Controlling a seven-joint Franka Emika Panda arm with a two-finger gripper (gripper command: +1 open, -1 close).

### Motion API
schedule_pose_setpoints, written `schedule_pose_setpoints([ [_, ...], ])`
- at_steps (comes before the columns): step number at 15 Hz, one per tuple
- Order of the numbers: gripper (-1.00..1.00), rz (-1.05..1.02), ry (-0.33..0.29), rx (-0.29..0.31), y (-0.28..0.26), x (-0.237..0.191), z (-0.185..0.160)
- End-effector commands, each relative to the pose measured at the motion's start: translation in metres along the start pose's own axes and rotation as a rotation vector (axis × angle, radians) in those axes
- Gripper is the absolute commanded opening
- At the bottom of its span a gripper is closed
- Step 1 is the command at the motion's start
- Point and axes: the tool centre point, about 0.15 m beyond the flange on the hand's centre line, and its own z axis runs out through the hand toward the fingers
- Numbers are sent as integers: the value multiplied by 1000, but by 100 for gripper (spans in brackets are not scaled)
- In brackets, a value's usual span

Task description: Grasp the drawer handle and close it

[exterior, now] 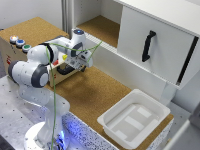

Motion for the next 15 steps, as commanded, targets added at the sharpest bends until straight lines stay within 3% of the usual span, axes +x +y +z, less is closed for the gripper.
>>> schedule_pose_setpoints([
  [1, -100, -75, 28, 42, -37, -22, 2],
  [9, -100, -139, 18, 67, -83, -29, 12],
  [15, -100, -203, 66, 56, -129, -23, 15],
])
